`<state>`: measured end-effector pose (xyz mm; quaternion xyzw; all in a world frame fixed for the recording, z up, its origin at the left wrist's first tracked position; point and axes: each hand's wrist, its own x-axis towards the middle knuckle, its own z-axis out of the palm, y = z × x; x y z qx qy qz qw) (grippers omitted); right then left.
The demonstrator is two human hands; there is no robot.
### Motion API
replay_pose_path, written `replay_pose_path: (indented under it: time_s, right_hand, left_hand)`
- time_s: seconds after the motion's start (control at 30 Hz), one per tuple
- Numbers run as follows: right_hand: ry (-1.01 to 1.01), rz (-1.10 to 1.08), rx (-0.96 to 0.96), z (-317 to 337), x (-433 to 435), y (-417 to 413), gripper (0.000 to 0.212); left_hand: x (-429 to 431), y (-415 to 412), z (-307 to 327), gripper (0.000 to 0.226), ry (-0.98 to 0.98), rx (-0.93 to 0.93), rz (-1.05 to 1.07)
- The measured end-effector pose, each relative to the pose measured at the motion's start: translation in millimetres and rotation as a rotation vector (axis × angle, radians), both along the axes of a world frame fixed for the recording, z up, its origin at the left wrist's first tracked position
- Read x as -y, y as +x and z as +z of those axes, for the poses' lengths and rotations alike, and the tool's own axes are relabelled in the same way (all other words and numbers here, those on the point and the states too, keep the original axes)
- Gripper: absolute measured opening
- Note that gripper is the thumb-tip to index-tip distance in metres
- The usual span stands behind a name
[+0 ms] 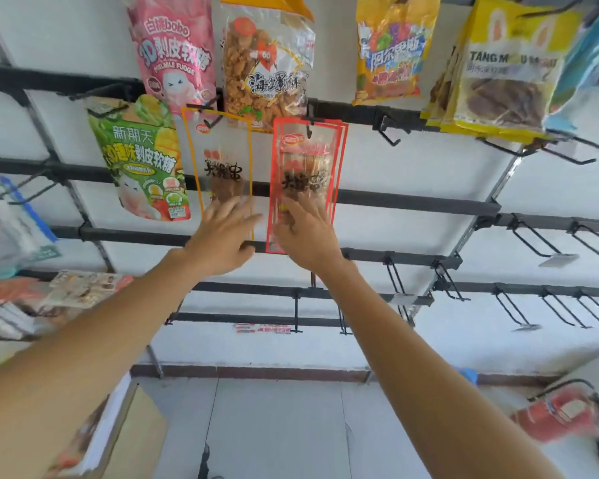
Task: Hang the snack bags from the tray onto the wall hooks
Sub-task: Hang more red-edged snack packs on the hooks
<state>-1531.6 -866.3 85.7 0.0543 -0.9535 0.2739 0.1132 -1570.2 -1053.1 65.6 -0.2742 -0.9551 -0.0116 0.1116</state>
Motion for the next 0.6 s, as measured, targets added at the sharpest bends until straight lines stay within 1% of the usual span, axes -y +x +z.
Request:
replay_pose_path:
  time_s: [0.1,0.2,0.33,0.47,0.53,0.6]
  right_hand:
    - [0.123,0.097,0.116,-5.0,14.0,14.6,0.067]
    - [0.215,0.236,0.211,-13.5,46.6,29.4,0.072]
    - [0.336,0.395,0.279,-32.9,108.5,45.2,0.078]
    - [0.46,0.577,0.435,-50.5,178.9,57.8,0.093]
    - [0.467,0.611,0.469,-54.1,213.6,57.6,0.094]
    - [0.452,0.632,0.474,-57.8,247.8,55.3,0.09]
  left_hand:
    - [39.4,35.0,-15.4,0.068,-0.019,0.145,0.196]
    - [85.1,69.9,-20.8,0.069,-0.072,0.247,0.333]
    - [148.8,114.2,-21.0,0.068,-0.026,0.272,0.463]
    - [214.6,154.7,-29.3,0.067,0.012,0.308,0.541]
    - [249.0,167.2,-33.7,0.069,-0.024,0.362,0.62]
    - [280.5,177.3,-36.7,0.069,-0.058,0.405,0.677]
